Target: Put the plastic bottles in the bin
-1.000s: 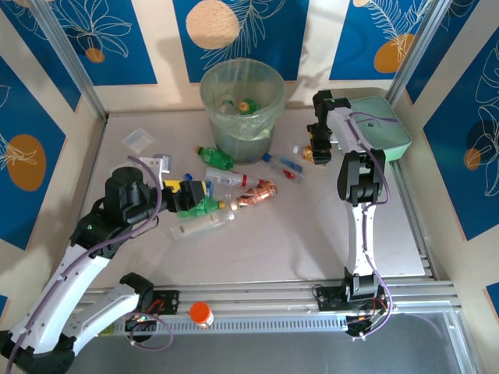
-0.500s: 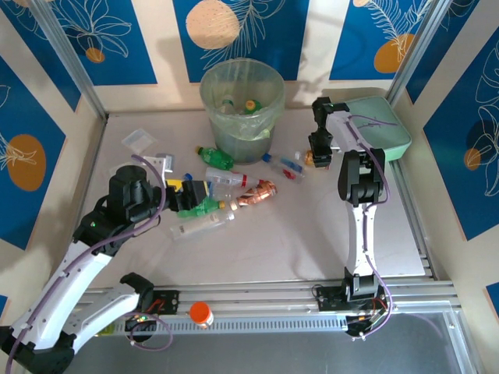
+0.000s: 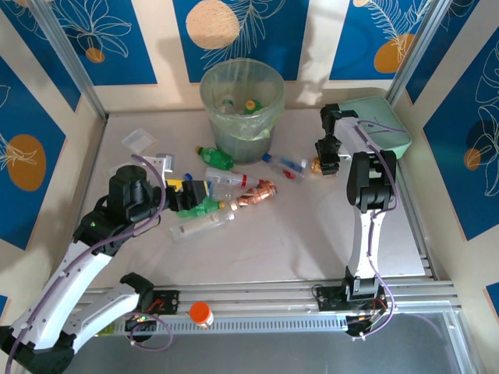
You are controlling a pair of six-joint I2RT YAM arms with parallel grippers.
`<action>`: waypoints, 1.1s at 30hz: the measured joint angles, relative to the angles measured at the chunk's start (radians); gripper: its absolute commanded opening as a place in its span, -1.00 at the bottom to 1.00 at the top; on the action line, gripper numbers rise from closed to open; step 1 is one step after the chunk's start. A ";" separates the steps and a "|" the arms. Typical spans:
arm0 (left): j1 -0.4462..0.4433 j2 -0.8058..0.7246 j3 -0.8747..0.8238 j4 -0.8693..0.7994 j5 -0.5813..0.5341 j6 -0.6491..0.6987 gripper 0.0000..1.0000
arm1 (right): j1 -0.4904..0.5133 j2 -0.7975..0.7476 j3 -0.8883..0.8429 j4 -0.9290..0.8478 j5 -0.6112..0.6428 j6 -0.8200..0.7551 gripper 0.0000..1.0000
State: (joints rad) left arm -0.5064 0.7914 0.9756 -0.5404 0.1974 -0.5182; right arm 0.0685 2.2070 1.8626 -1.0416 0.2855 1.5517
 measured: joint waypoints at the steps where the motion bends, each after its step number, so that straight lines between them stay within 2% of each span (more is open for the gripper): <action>1: 0.000 0.000 0.002 0.000 0.003 0.000 0.90 | -0.001 -0.009 -0.023 0.009 0.000 -0.010 0.60; 4: 0.000 -0.001 0.010 -0.003 0.009 0.000 0.90 | -0.001 -0.022 -0.071 0.022 0.001 -0.024 0.75; 6: 0.000 -0.001 0.020 -0.006 0.012 0.000 0.90 | -0.001 -0.022 -0.084 0.028 0.001 -0.033 0.76; 8: 0.000 -0.003 0.029 -0.009 0.013 0.000 0.90 | -0.001 -0.022 -0.084 0.029 0.003 -0.034 0.69; 12: 0.000 -0.010 0.041 -0.018 0.012 0.000 0.90 | -0.002 -0.022 -0.080 0.028 0.002 -0.034 0.39; 22: -0.001 -0.018 0.053 -0.045 0.012 0.000 0.90 | -0.015 -0.021 -0.063 0.028 -0.012 -0.025 0.15; 26: -0.001 -0.016 0.058 -0.059 0.016 0.001 0.89 | -0.015 -0.040 -0.064 0.028 -0.008 -0.026 0.14; 33: -0.001 0.048 0.119 -0.088 0.077 0.021 0.85 | -0.003 -0.228 -0.095 0.049 0.020 -0.064 0.07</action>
State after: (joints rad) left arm -0.5076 0.8391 1.0950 -0.6285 0.2741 -0.4976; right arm 0.0654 1.9793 1.7676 -0.9928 0.3058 1.4876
